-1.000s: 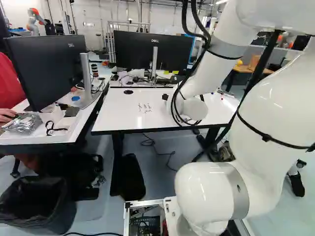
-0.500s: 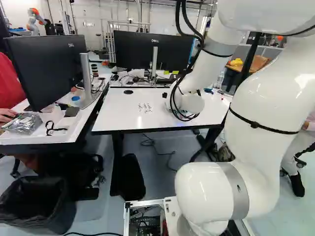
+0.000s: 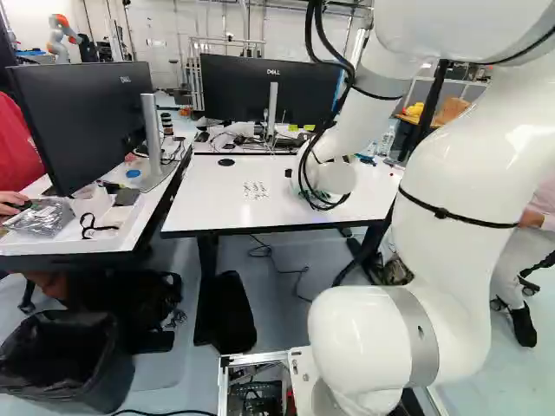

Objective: Clean the table with the green towel

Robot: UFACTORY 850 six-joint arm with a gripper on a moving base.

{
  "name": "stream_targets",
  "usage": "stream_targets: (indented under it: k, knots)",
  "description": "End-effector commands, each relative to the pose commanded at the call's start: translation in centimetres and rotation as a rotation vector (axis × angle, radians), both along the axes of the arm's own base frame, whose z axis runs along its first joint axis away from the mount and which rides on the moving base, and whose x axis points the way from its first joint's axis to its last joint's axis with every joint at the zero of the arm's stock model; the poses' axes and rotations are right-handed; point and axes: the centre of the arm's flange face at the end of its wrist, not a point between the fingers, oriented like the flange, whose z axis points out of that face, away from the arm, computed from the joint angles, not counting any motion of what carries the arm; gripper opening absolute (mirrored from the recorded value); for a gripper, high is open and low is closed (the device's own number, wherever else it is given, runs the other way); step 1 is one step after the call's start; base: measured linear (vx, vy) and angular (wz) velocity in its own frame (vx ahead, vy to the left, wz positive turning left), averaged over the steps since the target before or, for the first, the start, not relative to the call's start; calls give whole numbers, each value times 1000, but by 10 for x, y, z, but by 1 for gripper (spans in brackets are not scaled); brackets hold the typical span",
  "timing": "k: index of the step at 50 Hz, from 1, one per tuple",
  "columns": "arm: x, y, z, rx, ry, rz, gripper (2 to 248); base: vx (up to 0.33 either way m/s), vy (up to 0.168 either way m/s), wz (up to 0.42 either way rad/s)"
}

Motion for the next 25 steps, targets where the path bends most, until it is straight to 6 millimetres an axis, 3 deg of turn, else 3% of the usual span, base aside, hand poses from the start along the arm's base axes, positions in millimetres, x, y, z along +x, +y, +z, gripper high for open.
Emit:
stream_targets:
  k: [25]
  knots:
    - [3, 0, -10, 11, 124, 1, 247, 0, 0, 0]
